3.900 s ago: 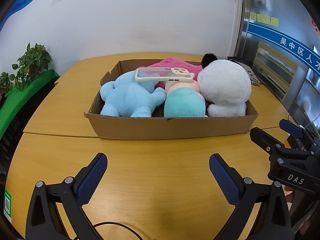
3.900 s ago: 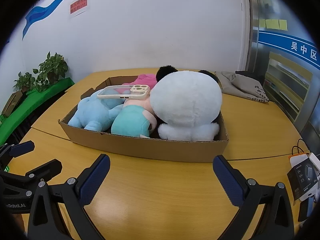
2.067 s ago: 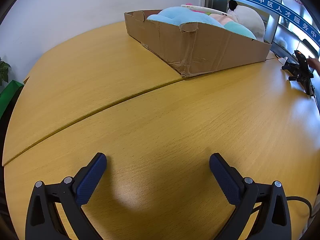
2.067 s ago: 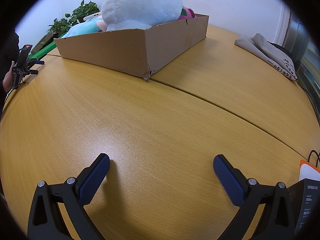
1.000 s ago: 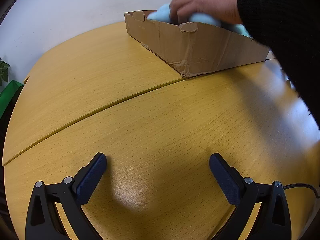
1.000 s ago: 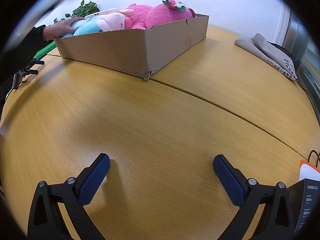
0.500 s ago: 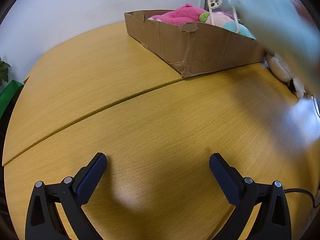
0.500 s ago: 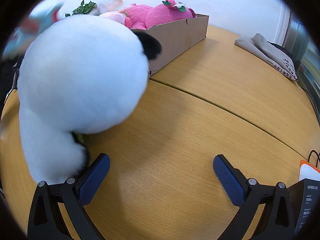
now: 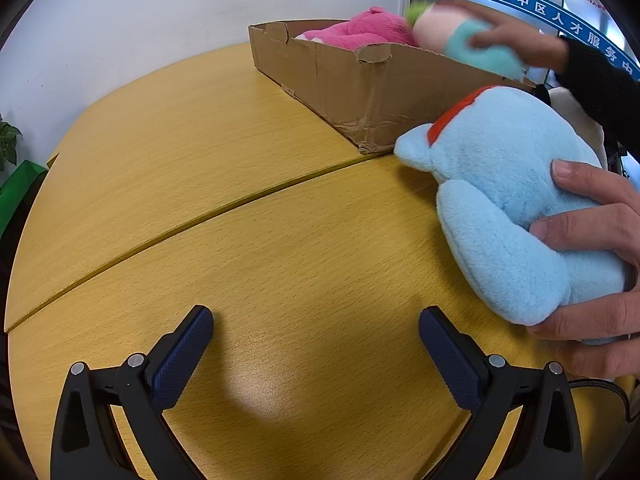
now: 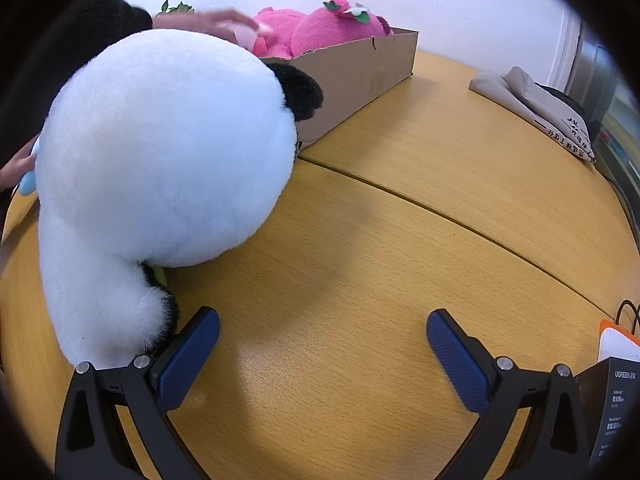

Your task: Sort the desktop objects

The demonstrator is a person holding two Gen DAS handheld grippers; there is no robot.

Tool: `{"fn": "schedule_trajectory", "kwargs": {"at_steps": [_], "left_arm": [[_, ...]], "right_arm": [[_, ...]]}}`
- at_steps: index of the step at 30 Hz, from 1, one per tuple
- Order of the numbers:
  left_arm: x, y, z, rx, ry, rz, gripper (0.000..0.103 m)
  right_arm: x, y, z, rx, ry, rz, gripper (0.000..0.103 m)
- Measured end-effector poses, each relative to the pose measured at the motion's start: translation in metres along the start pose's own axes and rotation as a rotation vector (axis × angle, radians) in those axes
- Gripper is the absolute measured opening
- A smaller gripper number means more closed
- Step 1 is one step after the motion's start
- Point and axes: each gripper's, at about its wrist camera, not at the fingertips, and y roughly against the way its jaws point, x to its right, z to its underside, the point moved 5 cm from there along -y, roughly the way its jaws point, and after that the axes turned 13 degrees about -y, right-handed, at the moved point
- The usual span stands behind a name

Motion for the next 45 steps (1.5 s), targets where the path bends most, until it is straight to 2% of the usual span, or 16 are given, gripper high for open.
{"fn": "schedule_trajectory", "kwargs": {"at_steps": [45], "left_arm": [[0.0007,-0.0016,-0.0027,0.001,0.001,0.001,0.103]], "right_arm": [[0.0004,0.0011,0.0001,0.001,0.0,0.001,0.103]]}}
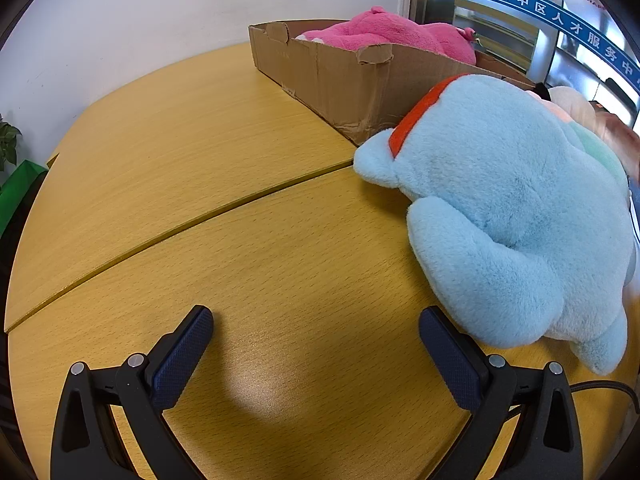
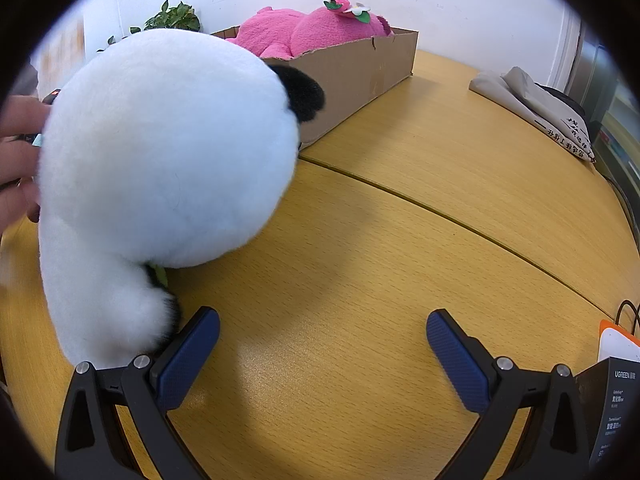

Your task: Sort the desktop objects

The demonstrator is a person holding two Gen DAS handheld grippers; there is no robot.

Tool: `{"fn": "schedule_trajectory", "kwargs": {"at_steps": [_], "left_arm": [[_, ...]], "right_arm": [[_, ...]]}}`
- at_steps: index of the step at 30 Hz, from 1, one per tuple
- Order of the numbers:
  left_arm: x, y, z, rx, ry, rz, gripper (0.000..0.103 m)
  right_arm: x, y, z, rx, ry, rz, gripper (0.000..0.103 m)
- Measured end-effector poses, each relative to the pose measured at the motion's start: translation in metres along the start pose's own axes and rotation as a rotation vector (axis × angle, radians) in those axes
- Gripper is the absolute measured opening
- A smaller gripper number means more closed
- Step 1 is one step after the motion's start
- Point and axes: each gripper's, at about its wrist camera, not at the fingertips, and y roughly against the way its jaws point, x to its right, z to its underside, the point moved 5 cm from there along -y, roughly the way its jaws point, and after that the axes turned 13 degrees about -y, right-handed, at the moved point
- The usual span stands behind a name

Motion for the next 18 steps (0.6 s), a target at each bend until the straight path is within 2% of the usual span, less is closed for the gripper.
{"fn": "schedule_trajectory", "kwargs": {"at_steps": [18], "left_arm": [[0.0031,0.0044,0.0044,0.0,0.001,0.0,0.103]], "right_arm": [[-0.002,0.0013,0.0012,0.0,0.0,0.001,0.103]]}}
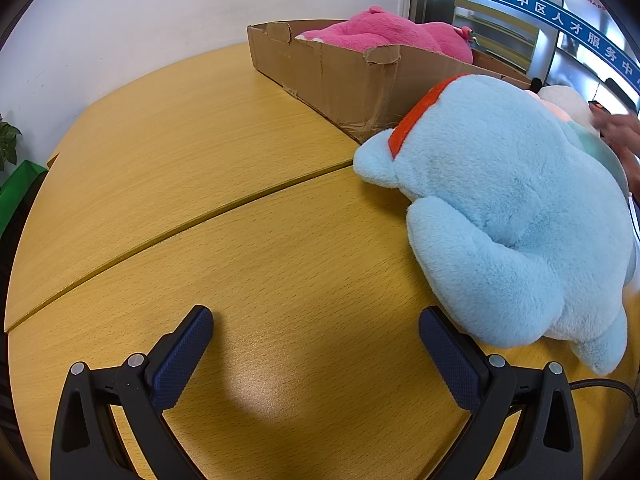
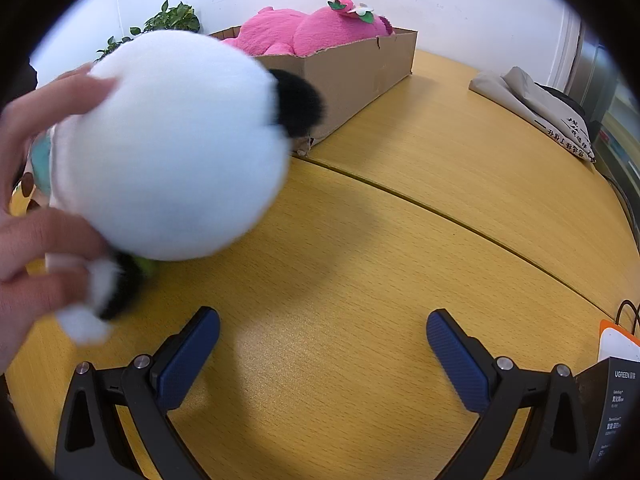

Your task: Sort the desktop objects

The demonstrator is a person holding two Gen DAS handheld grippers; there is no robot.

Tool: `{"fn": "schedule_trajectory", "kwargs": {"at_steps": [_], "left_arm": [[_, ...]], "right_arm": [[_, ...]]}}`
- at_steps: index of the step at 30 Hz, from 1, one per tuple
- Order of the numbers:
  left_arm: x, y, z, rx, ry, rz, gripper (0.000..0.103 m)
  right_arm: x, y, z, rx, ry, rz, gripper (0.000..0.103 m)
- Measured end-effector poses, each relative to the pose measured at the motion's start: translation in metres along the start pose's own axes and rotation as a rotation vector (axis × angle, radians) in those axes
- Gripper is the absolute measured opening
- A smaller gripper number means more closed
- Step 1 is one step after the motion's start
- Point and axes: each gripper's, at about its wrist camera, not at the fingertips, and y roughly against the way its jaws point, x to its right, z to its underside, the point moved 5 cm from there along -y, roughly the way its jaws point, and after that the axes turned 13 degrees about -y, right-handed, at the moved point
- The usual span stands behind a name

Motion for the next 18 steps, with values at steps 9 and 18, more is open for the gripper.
{"fn": "schedule_trajectory", "kwargs": {"at_steps": [9,18], "left_arm": [[0.0002,0.0043,0.0055,0.0,0.0,0.0,0.103],[0.0009,0.0055,0.0079,0.0,0.0,-0.001,0.103]], "right_arm": [[-0.0002,0.0002,0.0004,0.0,0.0,0.0,0.103],[-0.0008,0.0007,0.0009,0.0,0.0,0.0,0.103]]}}
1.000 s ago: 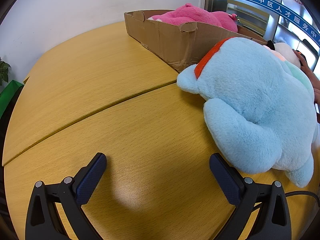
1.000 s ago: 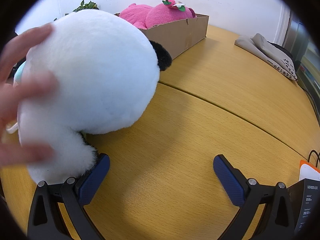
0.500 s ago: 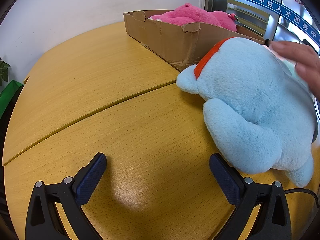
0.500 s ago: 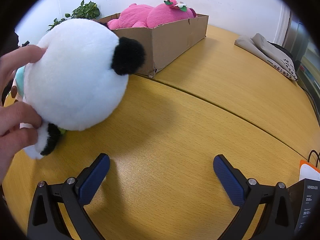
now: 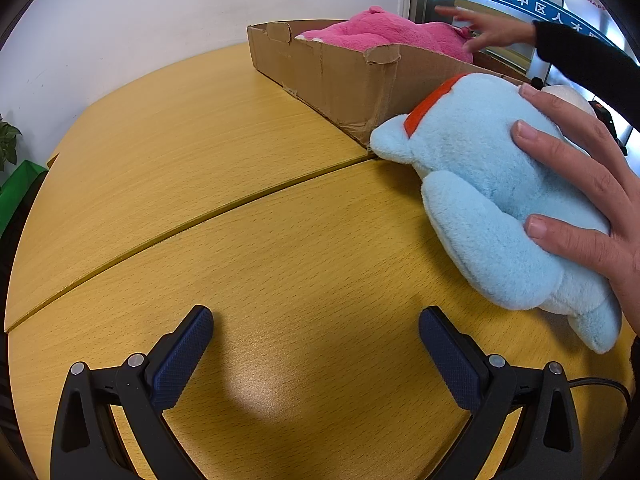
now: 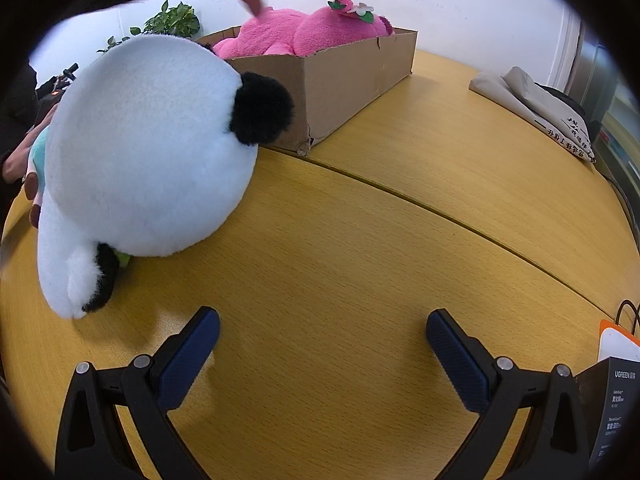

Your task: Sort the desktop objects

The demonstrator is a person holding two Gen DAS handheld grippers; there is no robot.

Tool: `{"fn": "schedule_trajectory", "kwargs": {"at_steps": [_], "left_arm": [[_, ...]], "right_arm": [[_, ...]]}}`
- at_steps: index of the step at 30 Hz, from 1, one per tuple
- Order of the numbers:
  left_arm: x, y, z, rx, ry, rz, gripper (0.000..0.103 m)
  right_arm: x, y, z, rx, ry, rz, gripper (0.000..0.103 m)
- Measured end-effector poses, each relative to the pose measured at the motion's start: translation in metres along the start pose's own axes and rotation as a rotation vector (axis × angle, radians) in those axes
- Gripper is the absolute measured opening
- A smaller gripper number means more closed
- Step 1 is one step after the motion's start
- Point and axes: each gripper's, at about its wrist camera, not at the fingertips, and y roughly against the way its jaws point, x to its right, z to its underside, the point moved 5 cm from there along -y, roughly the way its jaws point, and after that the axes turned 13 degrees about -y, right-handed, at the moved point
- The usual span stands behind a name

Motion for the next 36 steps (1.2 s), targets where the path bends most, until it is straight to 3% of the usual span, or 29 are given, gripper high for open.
{"fn": "schedule_trajectory", "kwargs": {"at_steps": [36], "left_arm": [[0.0049,0.0066,0.0058,0.0,0.0,0.001,0.103]], "right_arm": [[-0.0006,0.0,0.0021,0.0,0.0,0.001,0.103]]}}
